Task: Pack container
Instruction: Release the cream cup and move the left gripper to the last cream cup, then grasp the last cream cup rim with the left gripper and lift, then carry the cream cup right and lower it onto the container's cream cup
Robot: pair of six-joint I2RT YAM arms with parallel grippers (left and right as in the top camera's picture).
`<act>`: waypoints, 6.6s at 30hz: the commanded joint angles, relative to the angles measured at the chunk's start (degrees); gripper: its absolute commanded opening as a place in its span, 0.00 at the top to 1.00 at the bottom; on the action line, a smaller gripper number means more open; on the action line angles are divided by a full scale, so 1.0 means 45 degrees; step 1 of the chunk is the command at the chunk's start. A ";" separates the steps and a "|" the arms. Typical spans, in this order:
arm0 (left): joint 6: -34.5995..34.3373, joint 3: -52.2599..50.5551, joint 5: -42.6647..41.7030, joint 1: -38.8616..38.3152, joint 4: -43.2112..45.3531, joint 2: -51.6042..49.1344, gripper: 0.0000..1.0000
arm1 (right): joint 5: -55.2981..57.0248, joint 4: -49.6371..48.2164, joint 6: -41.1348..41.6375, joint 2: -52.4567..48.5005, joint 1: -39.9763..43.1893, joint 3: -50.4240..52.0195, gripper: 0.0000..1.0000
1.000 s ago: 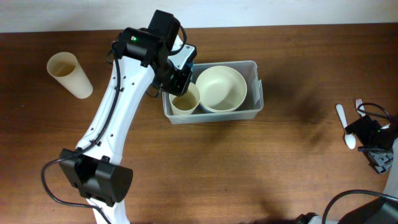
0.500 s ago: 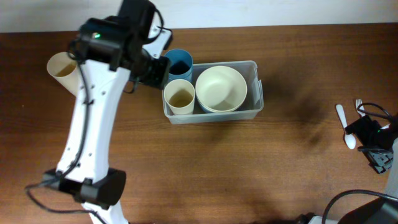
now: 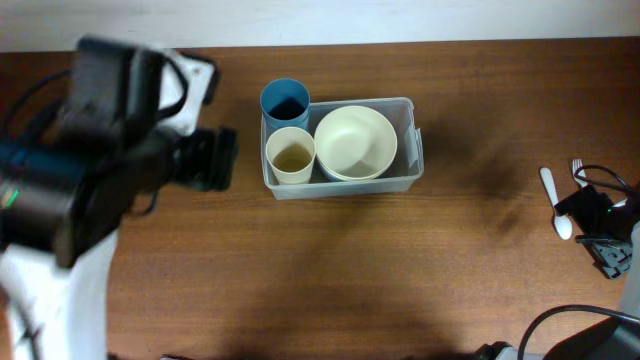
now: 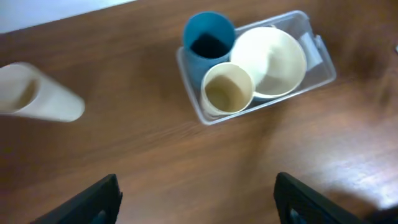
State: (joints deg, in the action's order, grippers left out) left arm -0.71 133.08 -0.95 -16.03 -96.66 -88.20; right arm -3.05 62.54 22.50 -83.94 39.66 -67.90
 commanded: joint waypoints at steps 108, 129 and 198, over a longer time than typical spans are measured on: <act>0.1569 -0.2924 0.1423 0.6353 0.6717 -0.8330 0.58 | -0.0029 -0.0005 0.0112 0.0010 0.0029 -0.0005 0.01; 0.1253 -0.1821 0.1321 0.6309 0.6033 -0.8301 0.98 | -0.0029 -0.0005 0.0112 0.0010 0.0029 -0.0005 0.01; 0.0991 -0.1491 -0.3118 -0.1020 0.2103 -0.2273 0.98 | -0.0029 -0.0005 0.0112 0.0010 0.0029 -0.0005 0.01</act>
State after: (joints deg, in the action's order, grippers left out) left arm 3.81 126.41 -15.38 -20.56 -87.59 -98.37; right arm -3.05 62.54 22.50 -83.94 39.66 -67.90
